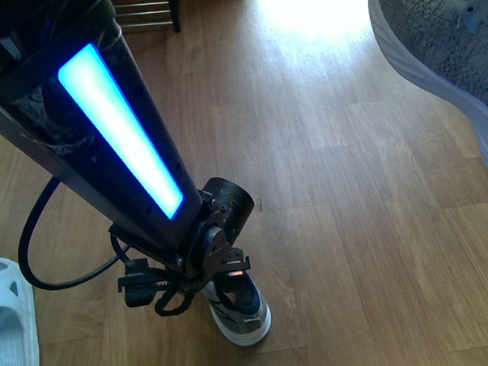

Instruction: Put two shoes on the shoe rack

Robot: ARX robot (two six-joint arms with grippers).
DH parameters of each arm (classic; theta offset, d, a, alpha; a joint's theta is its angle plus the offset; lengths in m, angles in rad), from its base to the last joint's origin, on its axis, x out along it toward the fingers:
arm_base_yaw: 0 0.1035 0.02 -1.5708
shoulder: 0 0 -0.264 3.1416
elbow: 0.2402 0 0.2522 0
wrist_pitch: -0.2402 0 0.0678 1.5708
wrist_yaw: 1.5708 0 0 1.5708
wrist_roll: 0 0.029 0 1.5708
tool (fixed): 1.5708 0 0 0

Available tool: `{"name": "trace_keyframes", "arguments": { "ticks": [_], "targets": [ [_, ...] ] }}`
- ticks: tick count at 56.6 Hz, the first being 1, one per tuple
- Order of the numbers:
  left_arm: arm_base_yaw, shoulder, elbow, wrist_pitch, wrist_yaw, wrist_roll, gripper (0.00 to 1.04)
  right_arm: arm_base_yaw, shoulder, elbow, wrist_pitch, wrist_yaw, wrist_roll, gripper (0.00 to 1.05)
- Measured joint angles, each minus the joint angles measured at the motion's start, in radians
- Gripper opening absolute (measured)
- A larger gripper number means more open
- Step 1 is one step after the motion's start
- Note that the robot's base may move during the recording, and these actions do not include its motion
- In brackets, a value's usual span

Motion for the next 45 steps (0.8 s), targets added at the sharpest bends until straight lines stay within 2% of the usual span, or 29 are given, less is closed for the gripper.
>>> {"name": "trace_keyframes", "arguments": {
  "ticks": [4, 16, 18, 33, 39, 45],
  "targets": [
    [-0.002, 0.01, 0.014, -0.008, -0.009, 0.0, 0.9, 0.0, 0.0, 0.0, 0.0, 0.0, 0.0, 0.01],
    [-0.006, 0.022, 0.035, -0.017, -0.016, 0.007, 0.63, 0.0, 0.0, 0.0, 0.0, 0.0, 0.0, 0.01],
    [-0.007, 0.023, 0.035, -0.018, -0.018, 0.009, 0.54, 0.0, 0.0, 0.0, 0.0, 0.0, 0.0, 0.01],
    [-0.007, 0.024, 0.028, -0.011, -0.031, 0.01, 0.19, 0.0, 0.0, 0.0, 0.0, 0.0, 0.0, 0.01],
    [-0.006, 0.018, 0.005, 0.009, -0.05, 0.009, 0.01, 0.0, 0.0, 0.0, 0.0, 0.0, 0.0, 0.01],
    [-0.002, 0.006, -0.019, 0.029, -0.051, 0.01, 0.02, 0.0, 0.0, 0.0, 0.0, 0.0, 0.0, 0.01]
  ]
}}
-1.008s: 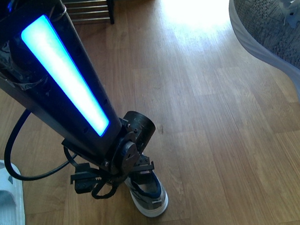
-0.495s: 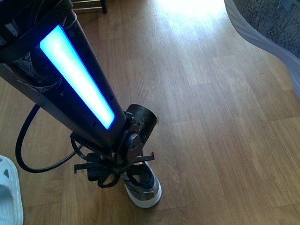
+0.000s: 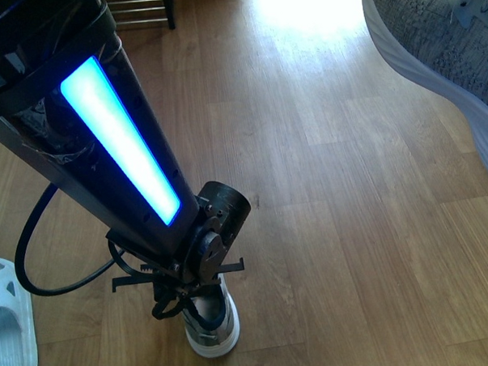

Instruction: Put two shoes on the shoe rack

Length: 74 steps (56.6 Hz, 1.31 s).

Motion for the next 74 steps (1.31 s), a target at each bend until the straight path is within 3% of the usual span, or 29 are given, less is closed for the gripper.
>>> {"name": "trace_keyframes", "arguments": {
  "ticks": [19, 48, 57, 74],
  "targets": [
    [0.031, -0.125, -0.149, 0.085, -0.026, -0.012, 0.02, 0.0, 0.0, 0.0, 0.0, 0.0, 0.0, 0.01],
    [0.108, -0.779, -0.621, 0.287, -0.117, -0.032, 0.02, 0.0, 0.0, 0.0, 0.0, 0.0, 0.0, 0.01],
    [0.107, -1.002, -0.738, 0.282, -0.158, -0.008, 0.02, 0.0, 0.0, 0.0, 0.0, 0.0, 0.0, 0.01],
    [0.049, -1.494, -0.897, 0.06, -0.319, 0.068, 0.02, 0.0, 0.0, 0.0, 0.0, 0.0, 0.0, 0.01]
  ]
}}
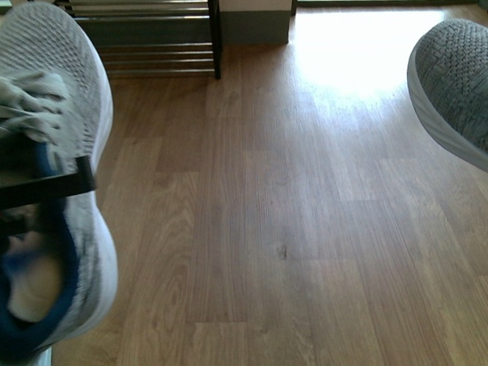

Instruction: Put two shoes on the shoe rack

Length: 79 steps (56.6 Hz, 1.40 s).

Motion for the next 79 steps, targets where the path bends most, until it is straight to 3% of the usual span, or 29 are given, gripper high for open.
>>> {"name": "trace_keyframes", "arguments": {
  "ticks": [14, 79],
  "targets": [
    [-0.096, -0.381, -0.012, -0.258, -0.111, 0.019, 0.02, 0.0, 0.0, 0.0, 0.0, 0.0, 0.0, 0.01],
    [-0.102, -0.39, -0.016, -0.261, -0.114, 0.026, 0.02, 0.001, -0.001, 0.0, 0.0, 0.0, 0.0, 0.01]
  ]
}}
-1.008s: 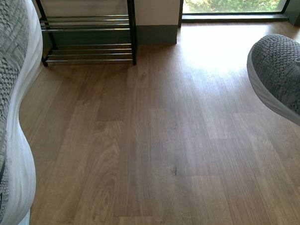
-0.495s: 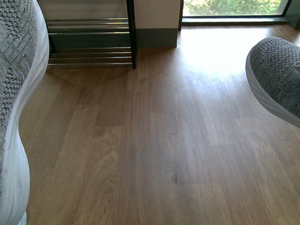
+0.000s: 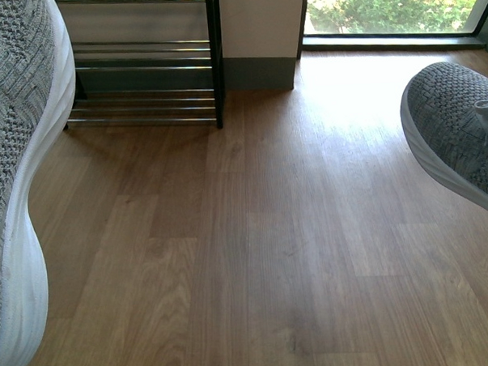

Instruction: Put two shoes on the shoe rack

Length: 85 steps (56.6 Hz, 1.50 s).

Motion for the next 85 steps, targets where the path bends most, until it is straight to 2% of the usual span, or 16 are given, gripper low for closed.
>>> {"name": "trace_keyframes", "arguments": {
  "ticks": [85],
  "targets": [
    [-0.004, 0.001, -0.002, 0.0, 0.005, 0.0, 0.02, -0.001, 0.0, 0.0, 0.0, 0.003, 0.003, 0.01]
  ]
}}
